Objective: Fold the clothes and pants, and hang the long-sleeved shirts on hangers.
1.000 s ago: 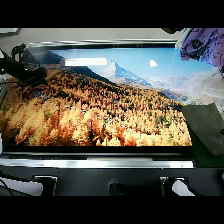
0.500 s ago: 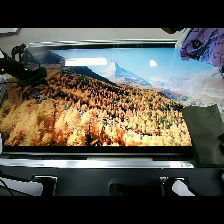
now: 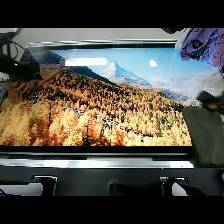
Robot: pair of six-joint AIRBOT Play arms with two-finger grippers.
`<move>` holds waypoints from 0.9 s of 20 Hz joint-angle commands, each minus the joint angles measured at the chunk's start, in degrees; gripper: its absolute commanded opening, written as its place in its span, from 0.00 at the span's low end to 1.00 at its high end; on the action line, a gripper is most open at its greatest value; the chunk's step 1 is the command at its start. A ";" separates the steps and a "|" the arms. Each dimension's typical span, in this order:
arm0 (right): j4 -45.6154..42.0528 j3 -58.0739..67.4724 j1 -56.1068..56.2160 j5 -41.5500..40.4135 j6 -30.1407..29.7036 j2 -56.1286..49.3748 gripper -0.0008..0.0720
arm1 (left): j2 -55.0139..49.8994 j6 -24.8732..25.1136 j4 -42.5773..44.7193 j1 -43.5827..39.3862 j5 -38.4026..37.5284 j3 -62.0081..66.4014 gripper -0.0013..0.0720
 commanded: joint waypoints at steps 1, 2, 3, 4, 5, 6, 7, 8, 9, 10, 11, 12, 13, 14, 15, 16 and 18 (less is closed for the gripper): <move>3.85 0.72 16.85 5.90 -3.30 0.44 0.05 | 4.72 1.42 6.19 -3.15 0.79 -1.90 0.04; 3.50 0.72 21.00 5.88 -3.28 0.44 0.05 | 6.45 1.40 9.55 -5.07 1.25 -3.67 0.04; 3.48 0.72 24.28 5.64 -3.28 0.44 0.05 | 8.15 1.40 11.63 -6.78 2.21 -5.86 0.04; 3.52 0.72 27.02 5.14 -3.06 0.44 0.05 | 10.03 1.42 12.52 -8.33 3.54 -8.57 0.04; 3.52 0.72 29.49 4.42 -3.06 0.44 0.05 | 11.87 1.40 12.57 -9.51 5.25 -11.28 0.04; 3.56 0.72 31.45 3.50 -2.69 0.44 0.05 | 13.84 1.38 12.57 -10.62 6.93 -14.23 0.04; 3.54 0.72 32.85 2.75 -2.14 0.44 0.05 | 15.78 1.11 12.57 -11.47 8.57 -17.00 0.04; 3.63 0.72 33.90 2.21 -2.01 0.44 0.05 | 17.25 1.14 12.57 -12.02 9.75 -19.15 0.04; 3.65 0.72 34.60 2.01 -2.01 0.44 0.05 | 18.32 1.18 12.68 -12.33 10.49 -20.63 0.04; 3.69 0.72 34.84 2.01 -2.01 0.46 0.05 | 18.88 1.18 12.70 -12.31 10.60 -21.27 0.04; 3.65 0.72 34.82 2.10 -2.03 0.46 0.05 | 19.04 1.18 12.92 -12.31 10.34 -21.31 0.04; 2.95 0.72 34.80 2.25 -2.05 0.44 0.05 | 19.04 1.16 13.20 -12.31 9.77 -21.31 0.04; 1.95 0.72 34.82 2.01 -2.05 0.46 0.05 | 18.99 1.20 13.16 -12.31 8.68 -21.31 0.04; 1.68 0.72 34.80 1.84 -2.03 0.46 0.05 | 18.95 1.18 13.11 -12.31 8.74 -21.33 0.04; 1.62 0.72 34.80 2.10 -2.03 0.46 0.05 | 18.93 1.18 13.11 -12.31 8.74 -21.33 0.04; 1.62 0.72 34.80 2.49 -2.03 0.46 0.05 | 18.93 1.18 13.11 -12.31 8.72 -21.33 0.04; 1.60 0.72 34.82 2.67 -2.03 0.46 0.05 | 18.93 1.16 13.11 -12.31 8.72 -21.33 0.04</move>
